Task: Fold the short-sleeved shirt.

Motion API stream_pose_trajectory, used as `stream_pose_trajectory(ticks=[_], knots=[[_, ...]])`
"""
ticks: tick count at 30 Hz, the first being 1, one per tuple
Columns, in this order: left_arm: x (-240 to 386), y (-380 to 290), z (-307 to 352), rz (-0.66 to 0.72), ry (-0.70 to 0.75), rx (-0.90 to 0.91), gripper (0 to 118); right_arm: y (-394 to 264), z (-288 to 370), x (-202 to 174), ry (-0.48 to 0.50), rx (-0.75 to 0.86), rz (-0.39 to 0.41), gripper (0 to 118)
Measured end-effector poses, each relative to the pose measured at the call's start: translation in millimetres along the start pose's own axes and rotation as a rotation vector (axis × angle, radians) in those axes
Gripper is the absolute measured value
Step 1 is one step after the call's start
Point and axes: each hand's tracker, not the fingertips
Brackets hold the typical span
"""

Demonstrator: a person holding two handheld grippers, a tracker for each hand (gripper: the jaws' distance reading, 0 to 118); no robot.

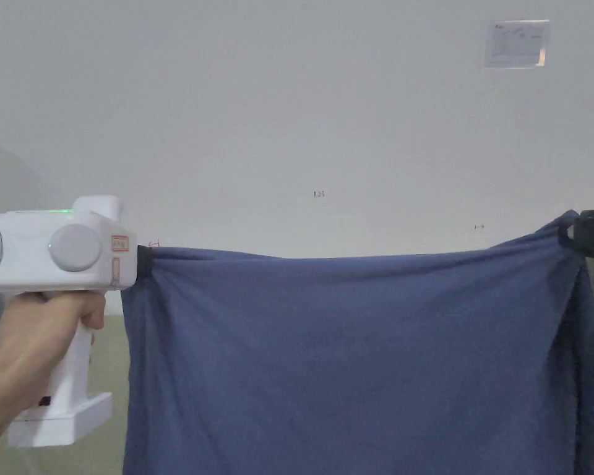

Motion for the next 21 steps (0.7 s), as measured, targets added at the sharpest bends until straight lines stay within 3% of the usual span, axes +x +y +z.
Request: stream_pose_trajectory(ticks=[4, 9, 13, 21], knots=[[5, 16, -16, -0.026, 0.045, -0.004, 0, 13, -25, -5, -0.02, -0.023, -0.008, 3], [7, 31, -37, -0.012, 0.082, -0.015, 0, 29, -52, -12, -0.051, -0.032, 0.044, 3], [16, 47, -61, -0.077, 0.125, -0.017, 0, 49, -83, -17, -0.075, -0.043, 0.107, 3], [31, 96, -122, -0.039, 0.147, -0.003, 0, 93, -160, -13, -0.112, -0.04, 0.107, 3]])
